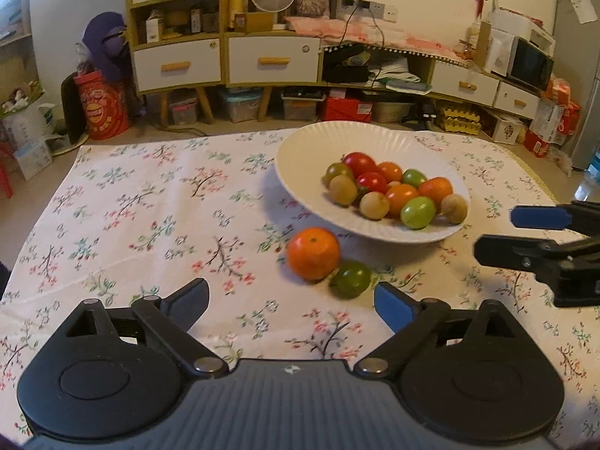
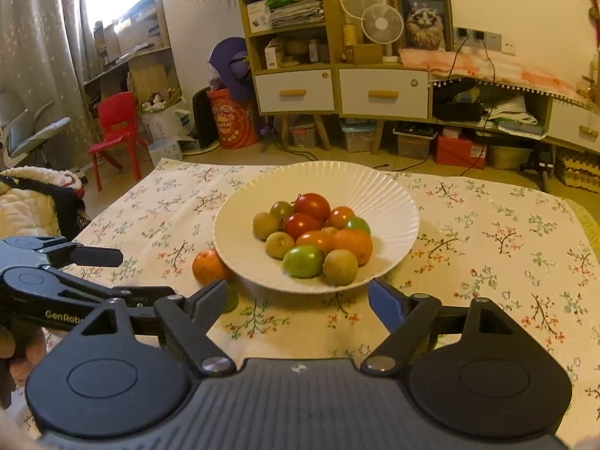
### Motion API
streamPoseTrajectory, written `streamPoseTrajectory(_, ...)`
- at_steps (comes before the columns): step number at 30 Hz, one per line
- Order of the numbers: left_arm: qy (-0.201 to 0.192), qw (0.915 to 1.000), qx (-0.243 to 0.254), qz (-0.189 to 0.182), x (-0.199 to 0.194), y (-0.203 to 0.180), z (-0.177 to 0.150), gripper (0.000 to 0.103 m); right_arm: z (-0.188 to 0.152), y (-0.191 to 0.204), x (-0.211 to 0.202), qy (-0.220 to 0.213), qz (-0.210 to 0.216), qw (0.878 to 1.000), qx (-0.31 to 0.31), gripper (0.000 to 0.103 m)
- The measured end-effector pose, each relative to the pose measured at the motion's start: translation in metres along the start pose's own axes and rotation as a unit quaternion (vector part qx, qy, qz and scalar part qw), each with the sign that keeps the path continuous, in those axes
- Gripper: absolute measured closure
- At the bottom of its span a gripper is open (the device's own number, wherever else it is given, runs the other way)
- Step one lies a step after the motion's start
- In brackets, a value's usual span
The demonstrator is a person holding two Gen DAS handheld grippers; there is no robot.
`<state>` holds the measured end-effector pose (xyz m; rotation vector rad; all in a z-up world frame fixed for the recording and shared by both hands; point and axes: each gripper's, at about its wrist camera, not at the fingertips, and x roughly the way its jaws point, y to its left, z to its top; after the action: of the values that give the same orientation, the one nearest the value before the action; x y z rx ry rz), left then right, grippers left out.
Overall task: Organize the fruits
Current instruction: 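Withdraw both grippers from the bowl toward the last two fruits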
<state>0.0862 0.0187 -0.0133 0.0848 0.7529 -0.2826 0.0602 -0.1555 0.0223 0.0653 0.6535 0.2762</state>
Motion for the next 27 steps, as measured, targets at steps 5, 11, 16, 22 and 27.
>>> streamPoseTrajectory(5, 0.000, 0.9998, -0.020, 0.010, -0.003, 0.009, -0.007, 0.004, -0.009, 0.006, 0.000, 0.009, -0.003, 1.000, -0.006, 0.018)
streamPoseTrajectory(11, 0.004, 0.9989, 0.003, 0.046, 0.004, 0.012, -0.016, 0.004, -0.018, 0.016, 0.004, 0.019, -0.005, 1.000, -0.013, 0.013)
streamPoseTrajectory(16, -0.015, 0.9971, -0.003, 0.074, 0.020, 0.016, -0.018, 0.004, -0.025, 0.023, 0.009, 0.025, -0.008, 0.999, -0.020, 0.011)
streamPoseTrajectory(22, -0.036, 0.9975, 0.008, 0.060, 0.034, 0.013, -0.016, 0.004, -0.033, 0.024, 0.017, 0.035, -0.018, 0.999, -0.028, 0.011)
streamPoseTrajectory(27, -0.044, 0.9980, 0.027, 0.037, 0.042, 0.008, -0.012, 0.006, -0.036, 0.023, 0.025, 0.041, -0.017, 0.999, -0.022, 0.013)
